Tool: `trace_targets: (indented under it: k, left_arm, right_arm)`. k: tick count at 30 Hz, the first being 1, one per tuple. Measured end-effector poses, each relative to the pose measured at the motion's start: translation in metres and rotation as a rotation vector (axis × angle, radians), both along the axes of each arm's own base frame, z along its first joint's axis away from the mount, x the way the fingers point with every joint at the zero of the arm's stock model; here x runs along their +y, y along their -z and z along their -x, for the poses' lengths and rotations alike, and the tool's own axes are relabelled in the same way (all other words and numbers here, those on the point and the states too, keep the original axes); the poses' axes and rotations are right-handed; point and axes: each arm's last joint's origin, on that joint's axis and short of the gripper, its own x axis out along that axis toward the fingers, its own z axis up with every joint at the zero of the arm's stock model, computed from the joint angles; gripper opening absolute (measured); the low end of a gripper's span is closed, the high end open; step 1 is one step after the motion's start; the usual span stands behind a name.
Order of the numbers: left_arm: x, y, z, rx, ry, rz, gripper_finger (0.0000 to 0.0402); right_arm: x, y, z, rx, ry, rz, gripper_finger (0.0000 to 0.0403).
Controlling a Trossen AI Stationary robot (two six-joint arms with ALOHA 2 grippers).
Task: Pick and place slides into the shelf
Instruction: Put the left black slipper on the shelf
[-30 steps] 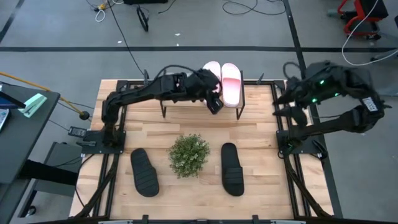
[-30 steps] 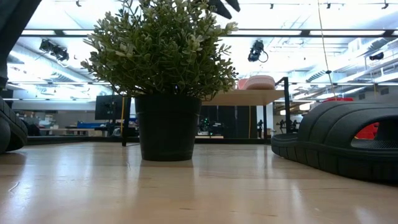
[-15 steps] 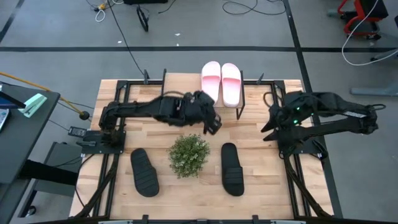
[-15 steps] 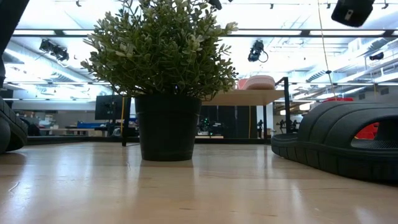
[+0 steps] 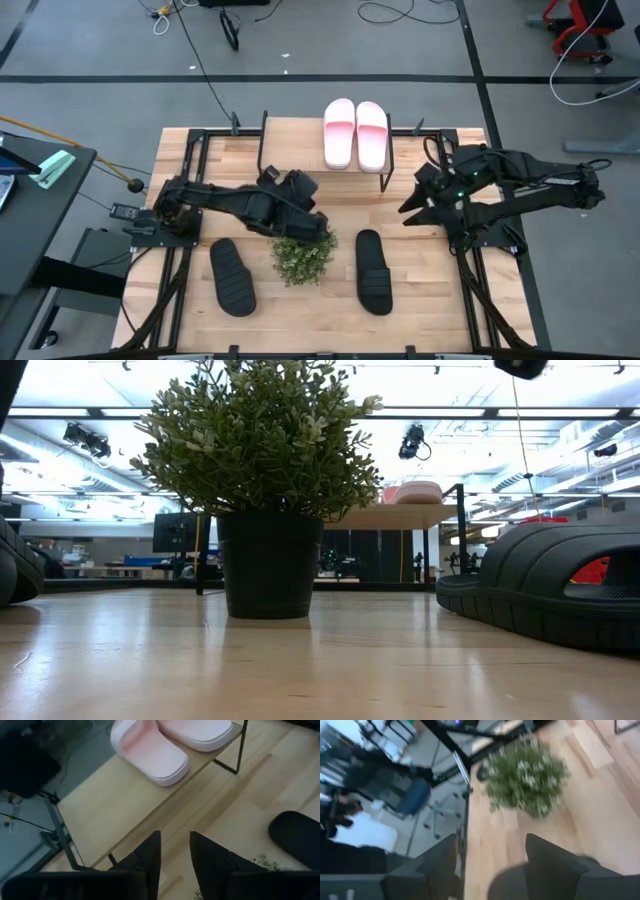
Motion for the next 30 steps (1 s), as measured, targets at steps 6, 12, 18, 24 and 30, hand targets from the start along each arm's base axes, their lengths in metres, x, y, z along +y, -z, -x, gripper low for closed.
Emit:
trace_targets:
  k: [6, 12, 18, 24, 30]
  left_arm:
    - [-0.019, 0.015, 0.027, 0.056, 0.044, -0.024, 0.0078]
    - [-0.027, 0.024, 0.093, -0.08, 0.04, 0.049, 0.0051]
    - [-0.037, 0.033, 0.151, -0.137, 0.136, 0.231, 0.0038]
    - [-0.059, 0.038, 0.183, -0.122, 0.288, 0.328, 0.0042]
    - [-0.088, 0.046, 0.191, -0.059, 0.407, 0.429, 0.0057]
  right_arm:
    - [-0.001, 0.004, -0.033, -0.006, 0.062, -0.069, 0.024]
    - [0.005, 0.008, -0.061, -0.017, 0.08, -0.163, 0.024]
    - [0.03, -0.005, -0.083, -0.102, 0.089, -0.185, 0.024]
    - [0.057, -0.019, -0.111, -0.08, 0.049, -0.153, 0.024]
    - [0.084, -0.026, -0.133, -0.021, -0.001, -0.063, 0.024]
